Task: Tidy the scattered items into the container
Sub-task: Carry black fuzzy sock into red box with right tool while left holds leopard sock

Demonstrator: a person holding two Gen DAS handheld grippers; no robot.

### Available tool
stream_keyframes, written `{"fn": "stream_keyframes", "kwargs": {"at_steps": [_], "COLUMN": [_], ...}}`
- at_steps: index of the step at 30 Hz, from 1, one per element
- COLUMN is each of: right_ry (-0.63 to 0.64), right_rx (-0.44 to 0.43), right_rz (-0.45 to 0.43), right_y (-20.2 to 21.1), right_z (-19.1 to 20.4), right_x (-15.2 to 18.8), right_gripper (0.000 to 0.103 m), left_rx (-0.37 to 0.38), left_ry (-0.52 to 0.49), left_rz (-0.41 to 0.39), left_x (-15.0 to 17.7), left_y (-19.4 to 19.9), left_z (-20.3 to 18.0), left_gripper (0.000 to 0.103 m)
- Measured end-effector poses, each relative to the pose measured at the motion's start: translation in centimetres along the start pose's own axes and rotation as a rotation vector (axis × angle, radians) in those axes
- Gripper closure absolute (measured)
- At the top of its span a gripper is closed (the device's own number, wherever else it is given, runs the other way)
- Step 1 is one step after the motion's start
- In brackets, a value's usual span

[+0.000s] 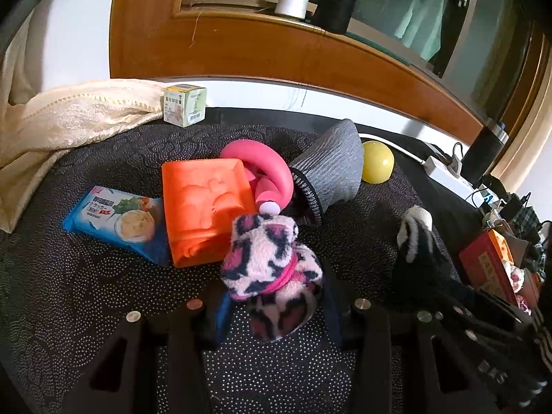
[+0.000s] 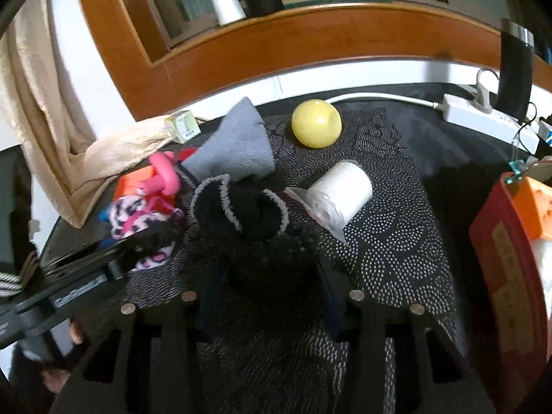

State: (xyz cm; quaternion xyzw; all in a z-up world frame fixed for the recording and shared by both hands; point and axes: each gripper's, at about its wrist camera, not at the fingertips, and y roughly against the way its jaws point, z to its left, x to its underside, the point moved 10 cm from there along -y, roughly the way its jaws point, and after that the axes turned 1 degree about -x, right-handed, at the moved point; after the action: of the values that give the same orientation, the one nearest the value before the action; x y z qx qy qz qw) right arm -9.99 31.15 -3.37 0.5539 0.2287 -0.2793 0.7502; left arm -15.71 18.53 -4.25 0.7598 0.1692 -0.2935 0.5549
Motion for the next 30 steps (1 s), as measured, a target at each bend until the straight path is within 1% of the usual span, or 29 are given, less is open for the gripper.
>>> {"fn": "stream_keyframes", "kwargs": {"at_steps": [6, 10, 15, 19, 26, 30], "right_ry": [-0.041, -0.084, -0.147, -0.212, -0.321, -0.348], "right_rx": [-0.016, -0.006, 0.049, 0.123, 0.238, 0.268], "right_rz": [-0.047, -0.107, -0.185, -0.236, -0.287, -0.285], "right_y": [3.5, 7.1, 12.0, 15.6, 19.1, 19.6], "right_z": [0.0, -1.2, -4.6, -8.5, -14.2, -16.0], "right_x": [0.6, 0.5, 0.5, 1.0, 2.3, 2.9], "right_gripper": [0.055, 0.055, 0.055, 0.055, 0.055, 0.055], "left_rx": [0.005, 0.013, 0.021, 0.028, 0.036, 0.041], "left_ry": [-0.011, -0.027, -0.045, -0.057, -0.065, -0.069], "left_rz": [-0.005, -0.006, -0.014, -0.017, -0.024, -0.028], "left_x": [0.1, 0.4, 0.6, 0.8, 0.9, 0.9], "left_y": [0.3, 0.6, 1.0, 1.3, 1.8, 2.1], "left_z": [-0.5, -1.2, -2.1, -2.7, -3.2, -3.5], "left_gripper": [0.058, 0.058, 0.058, 0.058, 0.058, 0.058]}}
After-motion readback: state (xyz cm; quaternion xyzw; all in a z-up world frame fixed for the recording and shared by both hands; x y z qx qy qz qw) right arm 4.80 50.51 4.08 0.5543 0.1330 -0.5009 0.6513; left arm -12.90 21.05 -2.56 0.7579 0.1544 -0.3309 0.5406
